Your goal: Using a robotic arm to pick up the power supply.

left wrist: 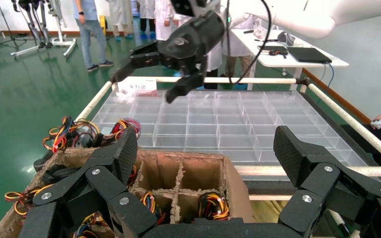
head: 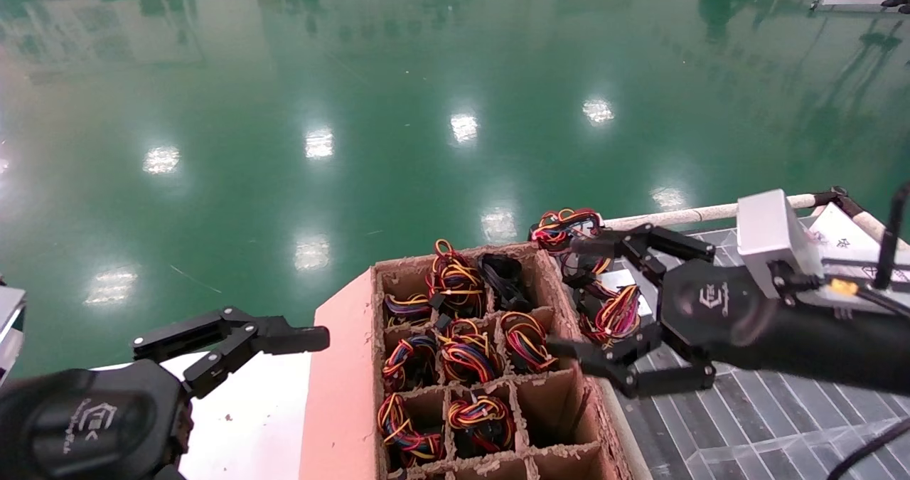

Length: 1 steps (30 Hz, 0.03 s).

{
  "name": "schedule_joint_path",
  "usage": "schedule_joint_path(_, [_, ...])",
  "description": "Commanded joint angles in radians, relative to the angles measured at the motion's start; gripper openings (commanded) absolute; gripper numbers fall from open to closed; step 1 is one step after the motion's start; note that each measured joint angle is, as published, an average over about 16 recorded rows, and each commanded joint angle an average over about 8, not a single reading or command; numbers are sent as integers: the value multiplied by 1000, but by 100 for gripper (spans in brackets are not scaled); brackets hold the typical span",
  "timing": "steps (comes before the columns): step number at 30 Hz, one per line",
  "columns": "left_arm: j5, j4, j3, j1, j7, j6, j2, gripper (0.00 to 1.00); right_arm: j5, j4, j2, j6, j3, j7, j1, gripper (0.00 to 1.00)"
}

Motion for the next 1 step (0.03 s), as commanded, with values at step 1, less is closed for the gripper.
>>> schedule_joint_path(1, [0, 0, 0, 0, 0, 0, 0, 100, 41, 59, 15, -5, 20, 27, -47, 100])
